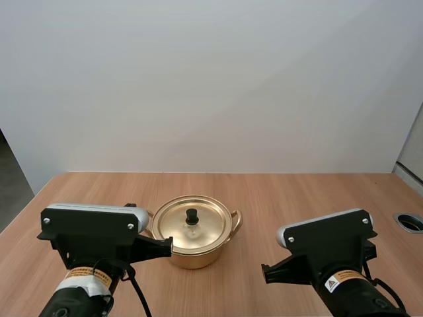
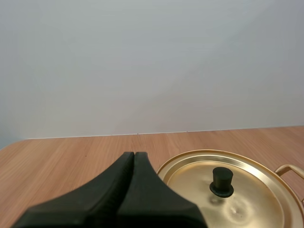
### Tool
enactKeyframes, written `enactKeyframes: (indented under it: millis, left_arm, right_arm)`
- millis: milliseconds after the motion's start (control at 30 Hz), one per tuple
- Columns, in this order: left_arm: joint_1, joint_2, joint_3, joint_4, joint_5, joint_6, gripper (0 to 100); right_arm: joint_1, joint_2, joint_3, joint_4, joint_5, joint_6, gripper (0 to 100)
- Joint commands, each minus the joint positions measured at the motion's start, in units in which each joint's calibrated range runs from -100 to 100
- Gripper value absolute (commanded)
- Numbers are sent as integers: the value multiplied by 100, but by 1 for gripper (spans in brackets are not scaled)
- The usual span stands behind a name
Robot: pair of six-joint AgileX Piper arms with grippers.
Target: Open the pot, put the car inside, and close it
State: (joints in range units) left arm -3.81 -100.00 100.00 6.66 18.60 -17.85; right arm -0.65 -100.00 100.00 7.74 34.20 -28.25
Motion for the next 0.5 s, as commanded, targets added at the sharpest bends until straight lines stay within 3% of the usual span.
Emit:
enactKeyframes:
  millis: [0, 467]
  left_arm:
    - [-1, 0, 0, 0, 2, 7, 0]
    - [-1, 0, 0, 0, 2, 7, 0]
  right_arm:
    - [3, 0, 0, 7, -36, 119, 0]
    - [3, 0, 0, 7, -52, 123, 0]
